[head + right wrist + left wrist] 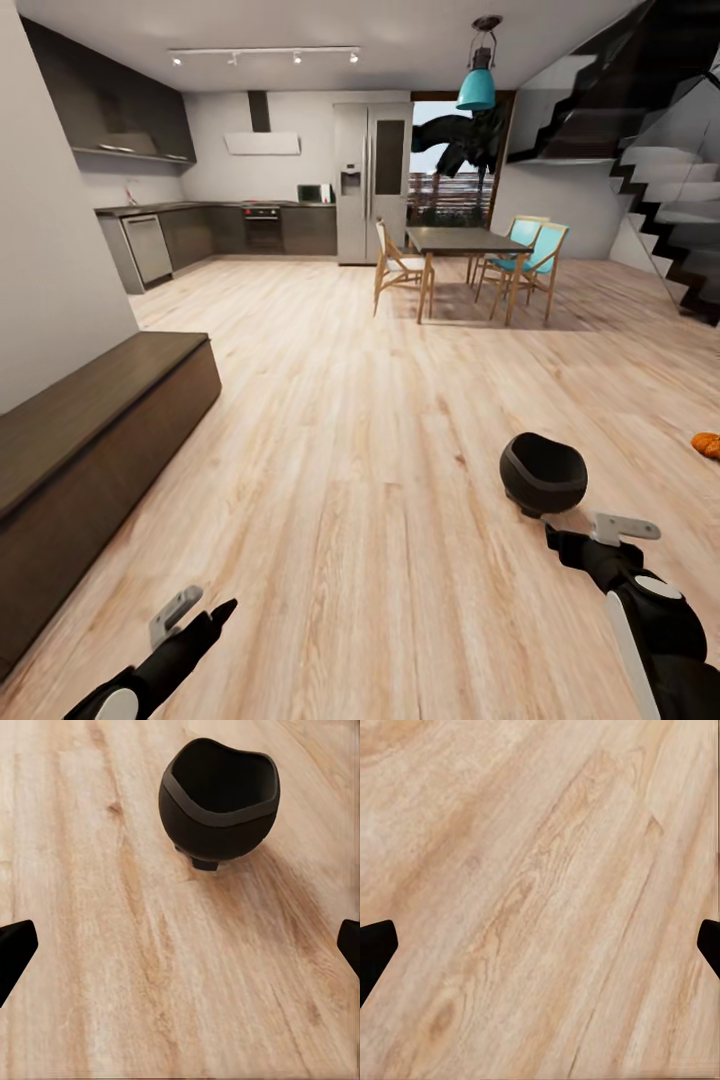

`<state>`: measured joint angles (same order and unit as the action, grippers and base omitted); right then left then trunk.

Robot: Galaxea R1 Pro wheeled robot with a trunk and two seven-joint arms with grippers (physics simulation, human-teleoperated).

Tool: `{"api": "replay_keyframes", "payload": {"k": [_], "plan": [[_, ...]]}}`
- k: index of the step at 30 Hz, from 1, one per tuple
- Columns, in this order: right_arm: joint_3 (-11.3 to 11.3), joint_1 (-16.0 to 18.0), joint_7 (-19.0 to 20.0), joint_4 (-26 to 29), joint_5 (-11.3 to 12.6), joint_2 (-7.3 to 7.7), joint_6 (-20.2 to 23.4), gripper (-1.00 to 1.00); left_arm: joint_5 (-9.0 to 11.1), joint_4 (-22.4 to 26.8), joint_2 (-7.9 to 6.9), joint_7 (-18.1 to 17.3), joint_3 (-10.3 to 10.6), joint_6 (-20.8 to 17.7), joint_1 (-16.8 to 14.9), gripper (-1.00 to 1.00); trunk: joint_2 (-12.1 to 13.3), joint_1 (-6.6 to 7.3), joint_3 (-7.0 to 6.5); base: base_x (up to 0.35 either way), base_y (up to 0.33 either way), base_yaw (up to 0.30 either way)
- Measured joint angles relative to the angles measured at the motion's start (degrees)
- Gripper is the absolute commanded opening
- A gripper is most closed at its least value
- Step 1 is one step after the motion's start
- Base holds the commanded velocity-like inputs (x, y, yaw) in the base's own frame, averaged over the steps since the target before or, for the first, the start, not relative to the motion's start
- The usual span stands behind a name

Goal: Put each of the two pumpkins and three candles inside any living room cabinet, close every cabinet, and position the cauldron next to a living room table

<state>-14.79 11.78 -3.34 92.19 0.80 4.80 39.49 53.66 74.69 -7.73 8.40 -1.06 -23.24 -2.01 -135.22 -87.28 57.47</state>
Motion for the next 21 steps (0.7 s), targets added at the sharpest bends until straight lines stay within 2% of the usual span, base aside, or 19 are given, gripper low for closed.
{"api": "replay_keyframes", "payload": {"k": [8,21], "plan": [[-0.01,0.0,0.07,-0.15,0.08,0.11,2.1,1.0,-0.12,-0.61,0.08,0.27,-0.07,0.01,-0.01,1.0,0.0,0.0,-0.68,0.0,0.0,-0.169],[-0.01,0.0,0.08,0.16,0.09,0.06,1.98,1.0,-0.22,-0.86,0.08,0.55,-0.08,0.09,-0.02,1.0,0.0,0.0,-1.8,0.0,0.0,-0.169]]}}
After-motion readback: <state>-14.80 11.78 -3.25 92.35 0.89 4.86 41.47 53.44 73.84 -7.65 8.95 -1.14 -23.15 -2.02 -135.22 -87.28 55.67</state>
